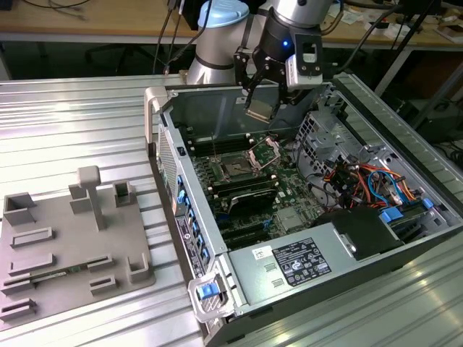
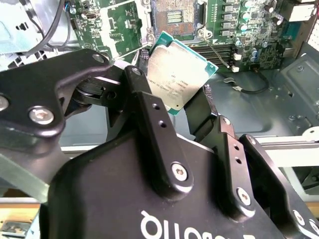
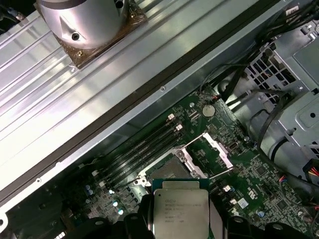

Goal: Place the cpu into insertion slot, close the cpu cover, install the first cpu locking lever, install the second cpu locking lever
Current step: 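Place the cpu into insertion slot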

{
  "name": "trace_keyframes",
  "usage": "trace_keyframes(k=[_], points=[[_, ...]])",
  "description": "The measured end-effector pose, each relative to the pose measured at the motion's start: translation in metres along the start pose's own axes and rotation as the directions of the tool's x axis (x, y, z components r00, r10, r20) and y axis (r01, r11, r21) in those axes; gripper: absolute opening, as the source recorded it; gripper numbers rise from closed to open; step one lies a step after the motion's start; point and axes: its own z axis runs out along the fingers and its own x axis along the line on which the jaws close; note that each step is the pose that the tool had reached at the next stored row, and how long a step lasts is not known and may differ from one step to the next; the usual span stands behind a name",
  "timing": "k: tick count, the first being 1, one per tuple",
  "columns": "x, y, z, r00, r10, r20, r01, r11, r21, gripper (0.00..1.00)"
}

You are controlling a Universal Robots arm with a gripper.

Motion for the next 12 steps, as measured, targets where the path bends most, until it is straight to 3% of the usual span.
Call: trace_keyframes(k=[7, 12], points=[[0.0009, -0.0008, 0.0014, 0.999, 0.046, 0.004, -0.046, 0.999, -0.0011, 0.55], [0.0018, -0.0016, 0.0026, 0.9958, 0.091, 0.008, -0.091, 0.9958, -0.0022, 0.55]])
